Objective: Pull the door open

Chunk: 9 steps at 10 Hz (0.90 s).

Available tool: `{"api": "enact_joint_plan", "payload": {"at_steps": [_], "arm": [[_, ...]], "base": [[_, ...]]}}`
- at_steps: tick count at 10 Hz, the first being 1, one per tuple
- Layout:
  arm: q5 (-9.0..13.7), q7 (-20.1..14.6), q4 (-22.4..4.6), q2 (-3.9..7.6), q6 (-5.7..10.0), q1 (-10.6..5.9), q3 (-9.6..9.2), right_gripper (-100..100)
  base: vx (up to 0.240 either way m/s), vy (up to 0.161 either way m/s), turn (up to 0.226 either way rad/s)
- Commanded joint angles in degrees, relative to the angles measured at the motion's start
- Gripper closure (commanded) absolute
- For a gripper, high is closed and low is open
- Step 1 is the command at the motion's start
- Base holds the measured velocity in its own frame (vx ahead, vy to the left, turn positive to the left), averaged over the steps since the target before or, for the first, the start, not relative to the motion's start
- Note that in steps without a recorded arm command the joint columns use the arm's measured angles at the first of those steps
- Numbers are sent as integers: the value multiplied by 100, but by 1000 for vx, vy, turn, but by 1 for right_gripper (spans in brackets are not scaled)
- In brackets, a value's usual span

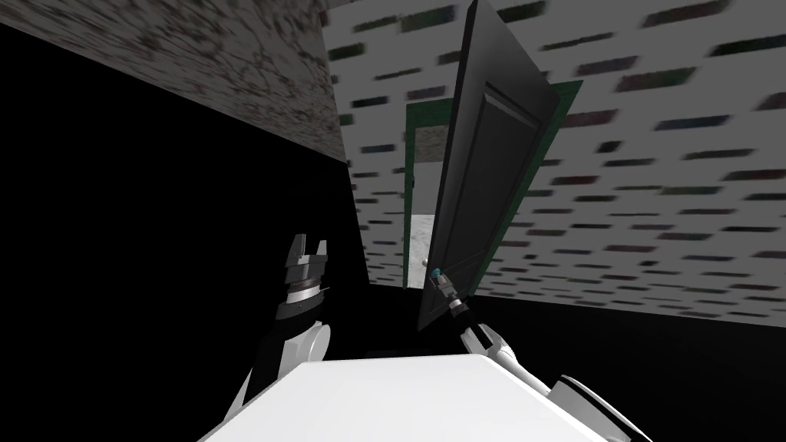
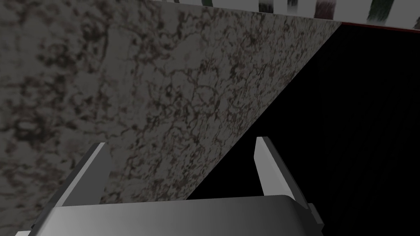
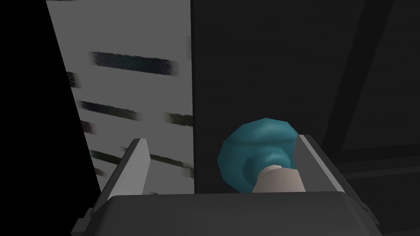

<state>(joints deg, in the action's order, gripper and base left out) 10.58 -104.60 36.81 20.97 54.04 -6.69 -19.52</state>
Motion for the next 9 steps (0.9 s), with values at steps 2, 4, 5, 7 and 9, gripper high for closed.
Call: {"api": "enact_joint_plan", "payload": {"at_steps": [2,4,5,7,9], "arm": [[-1,-6,-89,-15,39,-35,-3,-100],[59,-16,-250,32,359,134,83,-100],[59,-16,-233,32,359,134,83,-100],[87,-22,-235,53,508,216,121,-100],[118,-28,-413,76,678,308,163,-100]], "base": [[-18,0,-1],[22,17,144],[40,13,28],[35,10,61],[17,4,51]]}}
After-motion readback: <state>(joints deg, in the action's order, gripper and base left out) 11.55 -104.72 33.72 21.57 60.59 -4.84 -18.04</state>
